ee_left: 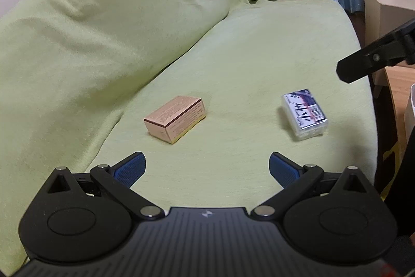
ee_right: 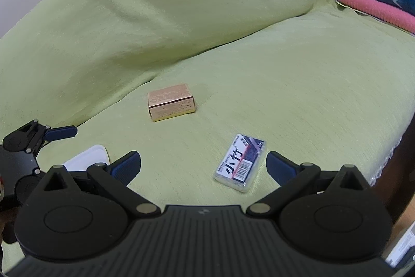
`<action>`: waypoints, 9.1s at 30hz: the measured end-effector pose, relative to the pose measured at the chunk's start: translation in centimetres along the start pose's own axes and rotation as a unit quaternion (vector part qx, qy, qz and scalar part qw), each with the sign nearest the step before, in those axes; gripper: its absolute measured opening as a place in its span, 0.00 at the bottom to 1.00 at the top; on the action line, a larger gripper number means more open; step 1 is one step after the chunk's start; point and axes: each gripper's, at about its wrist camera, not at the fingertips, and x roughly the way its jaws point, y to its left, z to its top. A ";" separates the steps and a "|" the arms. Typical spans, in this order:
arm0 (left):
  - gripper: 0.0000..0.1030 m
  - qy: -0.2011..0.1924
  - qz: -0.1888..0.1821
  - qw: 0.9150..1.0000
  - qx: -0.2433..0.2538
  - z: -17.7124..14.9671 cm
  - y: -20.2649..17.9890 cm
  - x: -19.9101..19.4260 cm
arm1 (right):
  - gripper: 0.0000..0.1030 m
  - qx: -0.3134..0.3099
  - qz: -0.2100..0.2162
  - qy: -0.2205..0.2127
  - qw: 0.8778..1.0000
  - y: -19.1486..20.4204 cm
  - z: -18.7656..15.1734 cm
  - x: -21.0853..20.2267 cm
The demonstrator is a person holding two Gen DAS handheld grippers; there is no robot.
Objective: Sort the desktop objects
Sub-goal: 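Move the left gripper onto the pink-beige medicine box and close on it, then lift the pink-beige box off the sofa with the left gripper, then turn the pink-beige box in the left gripper toward the right gripper, then grasp the pink-beige box with the right gripper while the left gripper releases it, then carry the pink-beige box with the right gripper over the white basin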
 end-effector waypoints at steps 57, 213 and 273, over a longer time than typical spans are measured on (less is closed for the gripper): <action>0.99 0.005 -0.146 0.989 0.018 1.0 13.6 22.2 | 0.99 -0.172 0.100 0.029 0.980 5.3 0.2 13.6; 0.51 -0.032 -0.224 0.953 0.201 -4.8 -3.8 2.9 | 0.87 -0.550 0.074 0.076 0.828 8.0 -3.8 3.4; 0.62 0.038 -0.169 0.973 0.151 -3.9 -5.7 5.2 | 0.39 -0.215 0.081 0.280 0.932 3.6 -0.6 10.7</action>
